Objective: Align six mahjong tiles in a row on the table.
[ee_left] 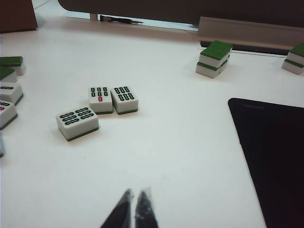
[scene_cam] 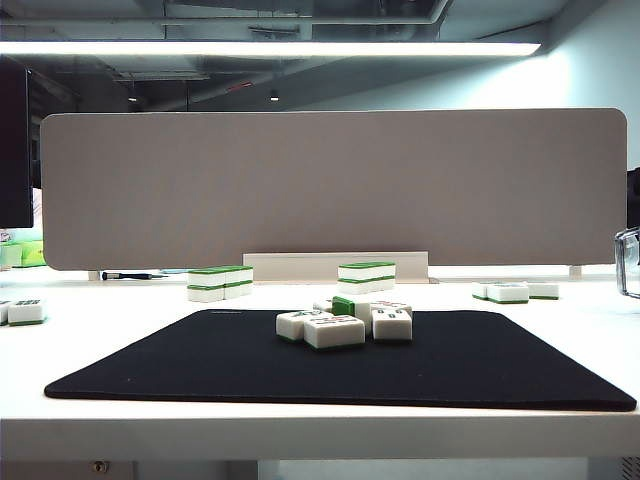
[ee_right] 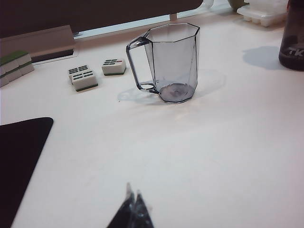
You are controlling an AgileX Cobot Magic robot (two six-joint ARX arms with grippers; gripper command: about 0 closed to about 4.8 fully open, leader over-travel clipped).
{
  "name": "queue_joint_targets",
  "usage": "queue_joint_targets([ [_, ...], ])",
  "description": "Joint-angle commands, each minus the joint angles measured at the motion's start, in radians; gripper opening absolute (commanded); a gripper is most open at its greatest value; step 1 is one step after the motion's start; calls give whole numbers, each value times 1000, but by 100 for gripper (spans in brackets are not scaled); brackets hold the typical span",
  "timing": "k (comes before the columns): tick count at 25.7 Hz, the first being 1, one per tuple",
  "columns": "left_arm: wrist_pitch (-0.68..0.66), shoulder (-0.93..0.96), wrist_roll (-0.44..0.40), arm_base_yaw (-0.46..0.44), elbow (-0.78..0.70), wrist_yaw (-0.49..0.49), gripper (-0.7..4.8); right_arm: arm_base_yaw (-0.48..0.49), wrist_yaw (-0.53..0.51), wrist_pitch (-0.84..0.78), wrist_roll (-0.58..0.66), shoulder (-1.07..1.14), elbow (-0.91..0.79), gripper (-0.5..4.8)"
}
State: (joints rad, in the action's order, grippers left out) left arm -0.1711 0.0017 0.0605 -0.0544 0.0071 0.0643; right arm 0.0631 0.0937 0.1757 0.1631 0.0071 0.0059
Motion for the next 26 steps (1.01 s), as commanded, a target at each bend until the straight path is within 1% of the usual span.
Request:
queue_joint_targets([
  [1,-8,0,0,-2,-1,2,18,0,1,-1,-3,-7,3,-1],
  [10,-9,0,-1,-2,-1,0,18,0,1,-17,-4,-7,17,-1],
  [16,-10,0,-1,-2,-1,0,18,0,6,-15,-10,-7,92,-1],
  [17,-10,0,-1,-2,-1,0,18,0,6,-9,-10,-7,127,-1],
  [21,-10,0,0,-2,-1,0,18,0,5,38,-10,-7,203,-1],
  [26,-10,0,0,-2,-1,0,18,0,-29,145,-11,-7,320,-1],
])
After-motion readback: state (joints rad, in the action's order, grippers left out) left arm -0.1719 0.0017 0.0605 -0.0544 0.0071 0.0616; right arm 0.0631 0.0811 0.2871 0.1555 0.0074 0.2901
